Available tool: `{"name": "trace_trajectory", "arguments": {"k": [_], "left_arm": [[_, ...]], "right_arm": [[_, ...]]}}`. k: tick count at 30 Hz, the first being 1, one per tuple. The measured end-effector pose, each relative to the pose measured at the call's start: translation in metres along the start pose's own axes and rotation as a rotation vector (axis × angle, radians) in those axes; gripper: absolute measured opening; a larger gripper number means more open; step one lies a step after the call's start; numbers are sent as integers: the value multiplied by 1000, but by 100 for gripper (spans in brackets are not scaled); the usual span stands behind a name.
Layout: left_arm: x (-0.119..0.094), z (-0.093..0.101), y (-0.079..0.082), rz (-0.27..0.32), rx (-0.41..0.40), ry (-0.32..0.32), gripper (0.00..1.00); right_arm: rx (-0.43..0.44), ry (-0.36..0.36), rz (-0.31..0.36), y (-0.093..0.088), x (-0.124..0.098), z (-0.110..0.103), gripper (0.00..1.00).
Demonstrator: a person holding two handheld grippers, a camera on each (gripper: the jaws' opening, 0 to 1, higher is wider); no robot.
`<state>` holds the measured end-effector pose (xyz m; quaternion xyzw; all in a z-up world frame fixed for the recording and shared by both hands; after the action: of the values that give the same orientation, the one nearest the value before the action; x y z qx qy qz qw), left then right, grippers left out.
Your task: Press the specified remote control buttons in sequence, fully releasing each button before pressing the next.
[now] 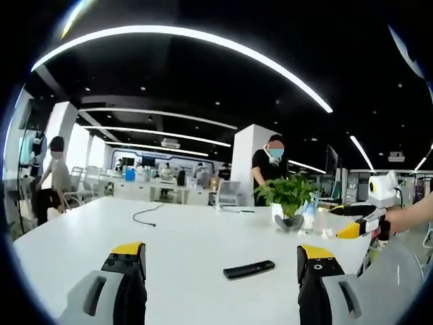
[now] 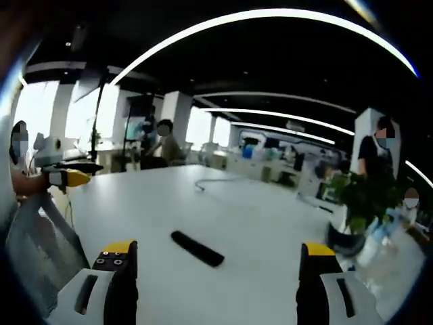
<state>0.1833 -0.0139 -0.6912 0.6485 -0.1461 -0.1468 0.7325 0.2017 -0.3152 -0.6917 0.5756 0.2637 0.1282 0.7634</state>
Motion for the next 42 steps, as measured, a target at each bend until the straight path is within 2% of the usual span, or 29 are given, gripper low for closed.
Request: {"name": "trace_trajectory", "arguments": {"k": [3,7,15,19,22,24,25,27,30,32,34,37,42], "left_arm": [[0,3,1,4,-3,-6,96],[1,3,1,-5,0,6,97],[0,1,2,-4,11,32,98],[0,-1,1,-12,10,44,98],[0,-2,2,-6,6,55,97],[-1,-3,4,13,-21,60,97],[0,-3,9,54,-60,63,98],[-3,-8,15,107,-73,81,99],[-5,-16,9,81,-95,132,100],[-5,-20,4,50,-109,153,100],[-5,-17,5,48,-87,150,100],[-4,-15,1,11,-31,156,100],[-6,-17,0,9,-42,167,100]], "right_arm": [[-39,-12,-8,-7,-5,-4,99],[15,-29,-2,-18,-8,-4,99],[31,-61,26,-16,-8,-1,99],[52,-116,36,-21,-8,8,98],[54,-105,22,-31,-5,9,99],[69,-119,-23,-38,-5,13,99],[60,-121,-8,-35,-5,13,99],[17,-137,19,-31,-7,15,99],[-4,-147,33,-28,-8,16,99],[45,-159,83,-23,-10,20,99],[75,-160,136,-16,-12,21,99],[98,-162,174,-12,-15,22,99],[101,-172,176,-11,-16,22,99]]}}
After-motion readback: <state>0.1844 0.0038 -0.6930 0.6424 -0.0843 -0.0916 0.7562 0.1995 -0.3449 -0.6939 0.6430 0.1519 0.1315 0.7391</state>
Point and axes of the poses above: the point that each gripper's makers call its tool centre point, and the gripper's own axes: x roughly forward along the fingers, z roughly to its right, y roughly out of its top, the point moved 3 cm from there along -x, roughly backward along the fingers
